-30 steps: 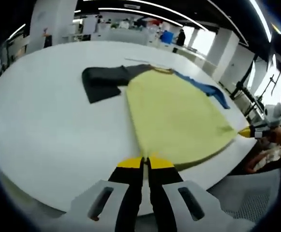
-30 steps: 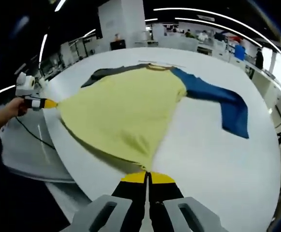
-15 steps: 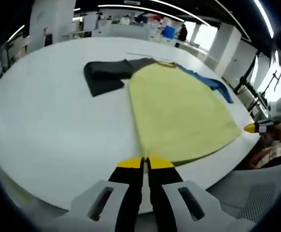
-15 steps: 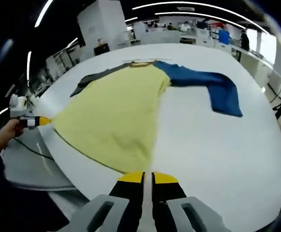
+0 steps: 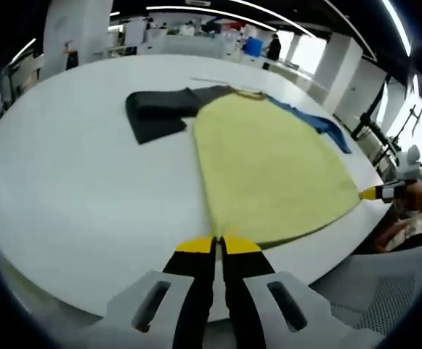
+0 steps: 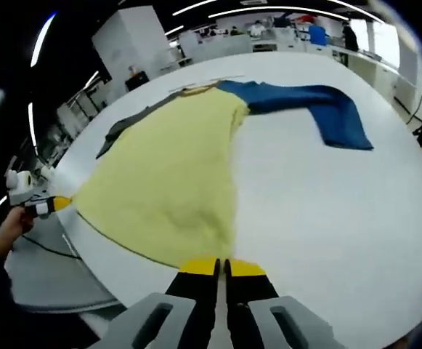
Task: Fold the garment on the visible template until the final outline fits inside the template.
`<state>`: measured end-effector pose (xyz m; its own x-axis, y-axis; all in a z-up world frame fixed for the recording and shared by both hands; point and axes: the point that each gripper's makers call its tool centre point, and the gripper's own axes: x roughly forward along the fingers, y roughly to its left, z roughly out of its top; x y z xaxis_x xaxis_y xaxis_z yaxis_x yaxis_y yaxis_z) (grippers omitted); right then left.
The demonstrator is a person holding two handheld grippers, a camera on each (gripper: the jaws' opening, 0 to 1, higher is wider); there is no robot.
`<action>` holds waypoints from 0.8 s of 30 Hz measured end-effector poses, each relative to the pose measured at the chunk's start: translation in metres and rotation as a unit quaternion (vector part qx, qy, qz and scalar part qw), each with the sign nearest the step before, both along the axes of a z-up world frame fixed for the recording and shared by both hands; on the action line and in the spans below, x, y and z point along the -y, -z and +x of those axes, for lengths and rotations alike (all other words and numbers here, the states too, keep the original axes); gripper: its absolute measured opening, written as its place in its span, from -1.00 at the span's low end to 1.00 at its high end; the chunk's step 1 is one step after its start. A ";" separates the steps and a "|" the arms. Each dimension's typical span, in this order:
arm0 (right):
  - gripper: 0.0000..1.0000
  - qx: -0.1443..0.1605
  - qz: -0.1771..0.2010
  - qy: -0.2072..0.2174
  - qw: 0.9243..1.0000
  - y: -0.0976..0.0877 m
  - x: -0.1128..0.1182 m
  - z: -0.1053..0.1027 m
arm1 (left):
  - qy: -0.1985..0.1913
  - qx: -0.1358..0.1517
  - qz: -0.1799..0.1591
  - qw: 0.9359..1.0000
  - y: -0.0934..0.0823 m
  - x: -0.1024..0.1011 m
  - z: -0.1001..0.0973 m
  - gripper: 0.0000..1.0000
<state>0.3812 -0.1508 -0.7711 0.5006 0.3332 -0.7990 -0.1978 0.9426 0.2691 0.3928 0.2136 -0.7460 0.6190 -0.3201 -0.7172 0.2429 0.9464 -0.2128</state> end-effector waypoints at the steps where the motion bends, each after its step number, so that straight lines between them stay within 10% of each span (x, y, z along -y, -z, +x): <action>1: -1.00 -0.001 -0.006 -0.003 1.000 0.000 0.001 -0.001 | 0.001 0.000 0.001 1.000 0.000 0.000 0.000 -0.99; 13: -1.00 0.053 -0.016 -0.057 0.997 -0.052 -0.022 -0.010 | 0.013 0.005 0.006 1.000 -0.009 0.001 -0.001 -1.00; 24: -1.00 -0.016 -0.033 -0.029 0.999 -0.003 -0.006 -0.028 | 0.021 -0.025 0.026 0.999 0.003 -0.005 -0.013 -1.00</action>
<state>0.3536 -0.1451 -0.7682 0.4563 0.3062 -0.8355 -0.2450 0.9459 0.2129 0.3802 0.2186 -0.7487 0.5680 -0.3070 -0.7636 0.2737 0.9455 -0.1765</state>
